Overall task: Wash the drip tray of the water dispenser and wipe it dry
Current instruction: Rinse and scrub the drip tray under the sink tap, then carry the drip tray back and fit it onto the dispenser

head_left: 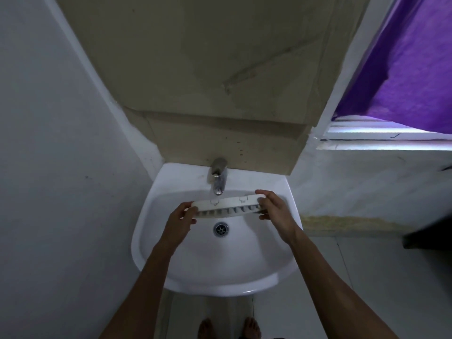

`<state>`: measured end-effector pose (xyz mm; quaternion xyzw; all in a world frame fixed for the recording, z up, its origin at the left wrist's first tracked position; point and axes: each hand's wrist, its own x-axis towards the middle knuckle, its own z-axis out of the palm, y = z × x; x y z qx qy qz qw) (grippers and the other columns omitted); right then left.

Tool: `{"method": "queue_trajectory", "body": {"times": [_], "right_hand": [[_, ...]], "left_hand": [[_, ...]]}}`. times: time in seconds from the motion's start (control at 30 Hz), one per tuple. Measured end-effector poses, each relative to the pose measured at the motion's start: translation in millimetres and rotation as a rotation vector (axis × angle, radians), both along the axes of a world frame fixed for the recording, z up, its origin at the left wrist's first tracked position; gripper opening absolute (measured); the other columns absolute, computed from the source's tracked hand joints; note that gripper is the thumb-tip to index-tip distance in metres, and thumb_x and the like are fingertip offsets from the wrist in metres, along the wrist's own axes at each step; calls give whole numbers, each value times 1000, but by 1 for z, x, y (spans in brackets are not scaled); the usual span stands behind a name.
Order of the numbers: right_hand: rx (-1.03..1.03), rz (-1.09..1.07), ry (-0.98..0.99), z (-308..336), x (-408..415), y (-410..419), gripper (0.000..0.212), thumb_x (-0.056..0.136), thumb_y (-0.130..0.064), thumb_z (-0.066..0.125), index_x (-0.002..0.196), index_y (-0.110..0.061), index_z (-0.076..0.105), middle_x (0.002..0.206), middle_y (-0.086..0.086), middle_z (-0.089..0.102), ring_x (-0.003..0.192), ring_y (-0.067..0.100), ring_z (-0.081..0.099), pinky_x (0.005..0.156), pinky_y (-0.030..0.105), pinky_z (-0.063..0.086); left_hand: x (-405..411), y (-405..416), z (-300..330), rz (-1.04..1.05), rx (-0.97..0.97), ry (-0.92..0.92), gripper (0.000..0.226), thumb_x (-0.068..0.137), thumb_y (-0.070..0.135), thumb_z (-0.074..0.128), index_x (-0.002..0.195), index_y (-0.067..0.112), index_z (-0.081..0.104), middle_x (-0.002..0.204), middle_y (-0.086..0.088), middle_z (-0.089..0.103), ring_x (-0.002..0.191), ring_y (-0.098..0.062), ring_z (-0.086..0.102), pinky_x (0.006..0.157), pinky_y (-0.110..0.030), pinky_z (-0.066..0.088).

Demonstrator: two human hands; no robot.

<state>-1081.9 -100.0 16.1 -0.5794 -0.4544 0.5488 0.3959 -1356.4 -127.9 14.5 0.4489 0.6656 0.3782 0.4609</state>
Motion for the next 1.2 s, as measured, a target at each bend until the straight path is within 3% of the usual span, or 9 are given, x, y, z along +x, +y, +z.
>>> {"method": "queue_trajectory", "body": {"times": [0.13,0.4,0.6,0.67,0.8,0.93,1.07,1.2], "right_hand": [[22,20,5,13,9,-1,25,102,-31,51,123,-26,63,104,6,69,79,19,70,72,34,55],[74,-71,92,38,21,-12,20,100,-23,57,116,-16,67,92,13,67,65,24,67,67,39,56],[115,-118,74,60,28,-33,25,102,-21,50,111,-10,70,90,20,64,67,27,70,80,47,61],[132,-141,83,66,31,-44,25,102,-21,50,109,-9,70,87,18,65,66,26,70,76,42,62],[163,-169,87,70,44,-68,25,102,-22,51,110,-12,72,89,23,68,68,27,71,71,36,61],[173,-211,86,68,64,-94,24,102,-22,51,109,-16,73,93,19,73,70,28,70,74,38,62],[177,-340,111,63,96,-118,23,102,-19,52,105,-18,74,86,11,74,68,24,68,70,35,62],[186,-485,142,60,144,-139,22,102,-17,52,102,-18,74,83,8,72,63,20,66,67,30,60]], "left_hand": [[5,0,8,3,25,37,24,98,42,48,91,26,64,93,-2,70,73,-12,67,66,-26,47],[9,0,28,-5,44,174,65,91,66,40,80,10,69,72,-8,71,75,-25,68,74,-37,53],[9,-5,49,-40,-1,197,65,84,76,35,84,21,70,71,-2,70,77,-20,68,73,-35,52],[12,-10,55,-62,11,197,65,83,77,34,85,23,69,70,-1,69,77,-19,69,67,-32,51],[23,-19,60,-96,51,196,63,87,73,33,93,22,70,74,0,70,76,-16,68,68,-31,50],[47,-24,62,-143,93,191,61,92,67,34,93,19,71,76,0,71,72,-14,67,66,-29,48],[93,-21,59,-225,95,180,62,94,64,33,97,16,71,75,1,68,66,-9,65,57,-25,44],[158,-11,58,-338,105,152,62,96,62,30,102,16,71,88,-4,72,65,-7,65,56,-22,44]]}}
